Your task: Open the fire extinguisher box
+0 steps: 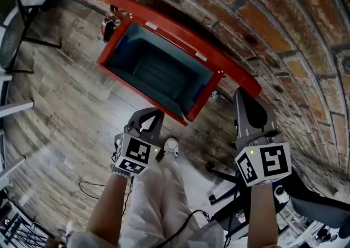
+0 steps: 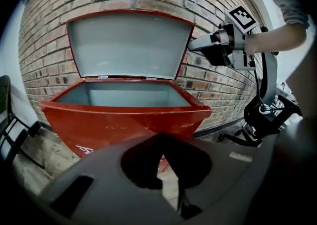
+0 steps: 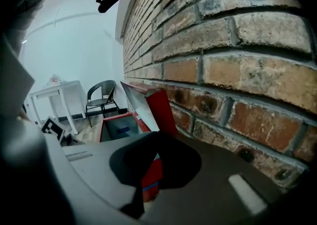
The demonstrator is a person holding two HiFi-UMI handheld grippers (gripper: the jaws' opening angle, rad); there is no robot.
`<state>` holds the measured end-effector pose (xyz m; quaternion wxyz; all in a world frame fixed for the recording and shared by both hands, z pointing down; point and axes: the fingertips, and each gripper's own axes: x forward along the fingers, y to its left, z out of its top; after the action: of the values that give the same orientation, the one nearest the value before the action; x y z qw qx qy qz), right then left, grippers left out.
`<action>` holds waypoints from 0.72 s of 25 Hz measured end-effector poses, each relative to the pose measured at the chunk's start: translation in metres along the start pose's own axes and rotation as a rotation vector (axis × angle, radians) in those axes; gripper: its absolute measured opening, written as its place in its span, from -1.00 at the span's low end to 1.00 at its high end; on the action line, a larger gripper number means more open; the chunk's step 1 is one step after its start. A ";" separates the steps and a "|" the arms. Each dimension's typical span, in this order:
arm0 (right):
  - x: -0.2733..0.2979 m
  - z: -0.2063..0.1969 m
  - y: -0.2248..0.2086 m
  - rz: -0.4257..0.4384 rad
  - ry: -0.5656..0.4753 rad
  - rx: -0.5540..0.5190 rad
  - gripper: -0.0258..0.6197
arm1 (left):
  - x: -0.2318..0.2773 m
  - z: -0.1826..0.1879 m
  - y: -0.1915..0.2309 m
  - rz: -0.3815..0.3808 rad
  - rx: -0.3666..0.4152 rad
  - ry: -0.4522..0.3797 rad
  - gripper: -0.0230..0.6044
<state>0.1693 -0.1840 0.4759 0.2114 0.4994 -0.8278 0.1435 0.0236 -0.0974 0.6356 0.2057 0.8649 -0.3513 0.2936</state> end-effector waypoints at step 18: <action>0.041 0.009 0.006 0.110 0.032 -0.014 -0.90 | -0.001 -0.001 -0.001 -0.011 0.009 0.003 -0.93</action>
<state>0.1451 -0.2160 0.4882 0.2197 0.4494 -0.8515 0.1572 0.0233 -0.0950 0.6354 0.2038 0.8673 -0.3449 0.2955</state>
